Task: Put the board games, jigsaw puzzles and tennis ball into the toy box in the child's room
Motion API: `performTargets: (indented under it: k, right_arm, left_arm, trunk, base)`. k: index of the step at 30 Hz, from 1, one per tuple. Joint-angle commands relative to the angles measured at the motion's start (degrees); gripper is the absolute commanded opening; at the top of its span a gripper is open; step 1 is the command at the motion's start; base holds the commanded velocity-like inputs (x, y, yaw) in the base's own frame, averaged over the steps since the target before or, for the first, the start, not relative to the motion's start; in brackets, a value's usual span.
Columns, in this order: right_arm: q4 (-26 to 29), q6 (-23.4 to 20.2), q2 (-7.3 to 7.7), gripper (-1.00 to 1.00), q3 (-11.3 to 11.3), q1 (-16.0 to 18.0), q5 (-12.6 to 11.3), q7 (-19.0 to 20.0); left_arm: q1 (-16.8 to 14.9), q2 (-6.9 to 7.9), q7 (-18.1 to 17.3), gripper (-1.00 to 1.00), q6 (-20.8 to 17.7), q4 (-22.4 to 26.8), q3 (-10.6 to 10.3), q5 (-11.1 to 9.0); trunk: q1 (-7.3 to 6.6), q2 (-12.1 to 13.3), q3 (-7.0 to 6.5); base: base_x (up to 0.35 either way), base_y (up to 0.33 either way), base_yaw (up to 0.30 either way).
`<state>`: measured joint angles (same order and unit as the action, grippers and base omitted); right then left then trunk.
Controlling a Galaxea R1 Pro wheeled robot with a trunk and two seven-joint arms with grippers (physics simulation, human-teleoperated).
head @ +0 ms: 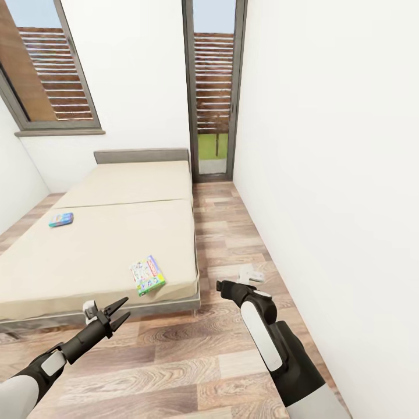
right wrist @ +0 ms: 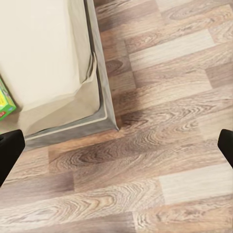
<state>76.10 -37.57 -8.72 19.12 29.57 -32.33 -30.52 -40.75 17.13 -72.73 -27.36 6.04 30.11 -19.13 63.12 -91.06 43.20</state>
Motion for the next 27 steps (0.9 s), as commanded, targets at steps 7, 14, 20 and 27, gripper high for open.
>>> performTargets:
  k: [7, 14, 20, 27]
  right_arm:
    - [0.09, -0.05, 0.02, 1.0, 0.04, 0.05, -0.59, -0.58]
    - [0.13, -0.05, 0.02, 1.0, 0.07, 0.05, -0.63, -0.51]
    - [0.17, -0.05, 0.02, 1.0, 0.1, 0.05, -0.63, -0.54]
    - [0.26, -0.11, 0.02, 1.0, 0.04, 0.05, -0.6, -0.59]
  left_arm:
    - [-0.03, 0.08, 0.04, 1.0, -0.53, 0.19, -0.24, -0.46]
    - [-0.03, 0.08, -0.18, 1.0, -0.51, 0.35, -0.24, -0.47]
    - [-0.03, 0.17, -0.38, 1.0, -0.64, 0.37, -0.23, -0.47]
    - [-0.03, 0.4, -3.03, 1.0, -0.83, 0.37, -0.22, -0.47]
  trunk:
    - [1.54, -2.85, 1.31]
    - [3.08, -5.66, 2.57]
    - [4.4, -8.06, 3.64]
    - [5.93, -10.87, 4.9]
  base:
    - [0.0, 0.0, 0.0]
    - [0.0, 0.0, 0.0]
    - [0.0, 0.0, 0.0]
    - [0.0, 0.0, 0.0]
